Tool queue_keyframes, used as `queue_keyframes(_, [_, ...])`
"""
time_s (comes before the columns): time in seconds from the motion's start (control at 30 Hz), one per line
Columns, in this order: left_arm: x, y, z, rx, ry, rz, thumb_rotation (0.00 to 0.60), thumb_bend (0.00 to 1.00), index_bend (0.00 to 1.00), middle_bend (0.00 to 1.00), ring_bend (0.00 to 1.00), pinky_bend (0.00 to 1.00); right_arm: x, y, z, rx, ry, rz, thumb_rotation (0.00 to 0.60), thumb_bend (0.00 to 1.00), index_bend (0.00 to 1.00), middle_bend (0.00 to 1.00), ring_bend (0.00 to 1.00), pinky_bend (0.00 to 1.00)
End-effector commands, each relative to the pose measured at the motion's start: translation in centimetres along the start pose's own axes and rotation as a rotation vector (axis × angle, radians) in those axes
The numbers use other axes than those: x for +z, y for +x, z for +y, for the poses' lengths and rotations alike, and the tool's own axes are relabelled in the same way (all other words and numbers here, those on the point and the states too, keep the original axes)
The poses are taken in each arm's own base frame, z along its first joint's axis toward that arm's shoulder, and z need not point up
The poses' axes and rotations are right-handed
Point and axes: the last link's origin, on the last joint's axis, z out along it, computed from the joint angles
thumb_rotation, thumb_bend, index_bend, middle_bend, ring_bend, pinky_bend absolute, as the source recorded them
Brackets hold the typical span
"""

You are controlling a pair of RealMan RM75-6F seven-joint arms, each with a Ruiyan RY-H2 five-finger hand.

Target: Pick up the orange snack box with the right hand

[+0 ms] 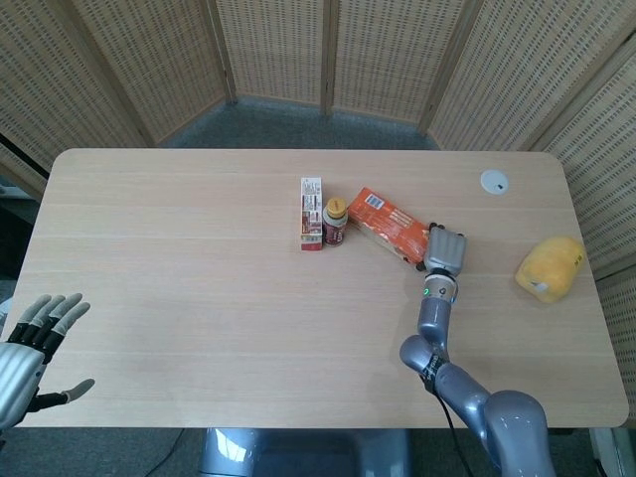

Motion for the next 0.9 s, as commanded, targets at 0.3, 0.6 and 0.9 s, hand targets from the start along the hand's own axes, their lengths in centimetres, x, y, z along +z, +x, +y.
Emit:
queue_keyframes(0.3, [0.0, 0.0, 0.0, 0.001, 0.001, 0.0, 0.6, 0.05, 0.1, 0.0, 0.0, 0.0, 0.4, 4.9, -0.6, 0.051, 0.017, 0.135, 0.6, 0.11, 0.49, 0.73, 0.48, 0.36])
queue_keyframes(0.6, [-0.1, -0.1, 0.4, -0.004, -0.017, -0.005, 0.6, 0.05, 0.1, 0.0, 0.0, 0.0, -0.6, 11.0, -0.9, 0.113, 0.048, 0.222, 0.6, 0.12, 0.49, 0.73, 0.48, 0.36])
queue_keyframes(0.9, [-0.1, -0.3, 0.4, 0.0, -0.018, -0.011, 0.6, 0.05, 0.1, 0.0, 0.0, 0.0, -2.2, 15.3, -2.4, 0.148, 0.092, 0.271, 0.6, 0.12, 0.49, 0.73, 0.49, 0.38])
